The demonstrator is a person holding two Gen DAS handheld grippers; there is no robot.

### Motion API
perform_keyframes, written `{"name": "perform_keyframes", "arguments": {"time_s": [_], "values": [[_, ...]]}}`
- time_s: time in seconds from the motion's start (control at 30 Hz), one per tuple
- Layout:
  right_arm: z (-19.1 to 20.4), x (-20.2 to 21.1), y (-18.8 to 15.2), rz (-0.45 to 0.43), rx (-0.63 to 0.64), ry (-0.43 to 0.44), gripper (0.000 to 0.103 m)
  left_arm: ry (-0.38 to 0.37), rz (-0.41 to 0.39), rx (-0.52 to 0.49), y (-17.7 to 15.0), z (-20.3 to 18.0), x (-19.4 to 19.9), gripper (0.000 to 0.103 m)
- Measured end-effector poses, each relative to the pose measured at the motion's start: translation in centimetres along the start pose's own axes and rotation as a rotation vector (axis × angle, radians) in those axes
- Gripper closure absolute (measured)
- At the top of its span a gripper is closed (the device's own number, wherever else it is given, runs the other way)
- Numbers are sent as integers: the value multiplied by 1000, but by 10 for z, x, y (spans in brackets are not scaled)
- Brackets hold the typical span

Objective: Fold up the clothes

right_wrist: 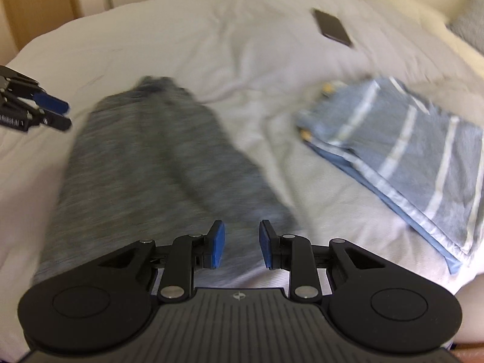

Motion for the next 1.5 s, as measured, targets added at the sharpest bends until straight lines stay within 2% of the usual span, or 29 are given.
{"name": "perform_keyframes", "arguments": {"time_s": [0.17, 0.27, 0.37, 0.53, 0.63, 0.9, 1.13, 1.3, 1.37, 1.5], "values": [[49, 16, -25, -6, 137, 54, 69, 2, -26, 42, -43, -49, 27, 64], [70, 19, -37, -12, 241, 96, 68, 45, -43, 116, -60, -66, 29, 63], [78, 13, -38, -51, 330, 166, 66, 111, -60, 165, -71, -78, 25, 63], [72, -8, -39, -140, 389, 294, 64, 214, -75, 259, -89, -98, 10, 63], [69, -23, -45, -180, 409, 343, 64, 276, -112, 271, -95, -110, 6, 63], [52, -26, -51, -309, 309, 415, 64, 333, -184, 89, -91, -123, 8, 62], [43, -23, -58, -416, 337, 410, 61, 368, -230, 44, -89, -138, 8, 60], [36, 5, -76, -455, 299, 383, 61, 395, -237, 36, -88, -157, 13, 58], [40, 20, -88, -460, 333, 388, 60, 411, -237, 37, -89, -165, 16, 58], [58, 43, -124, -465, 508, 371, 54, 434, -233, 80, -96, -177, 26, 57]]}}
Point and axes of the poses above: each gripper's, at about its wrist camera, not at the fingertips, and x roughly against the way its jaws point, z to its left, y to its top, the point moved 9 cm from there along -x, roughly the way its jaws point, and after that the axes turned 12 degrees about -x, right-handed, at the moved point
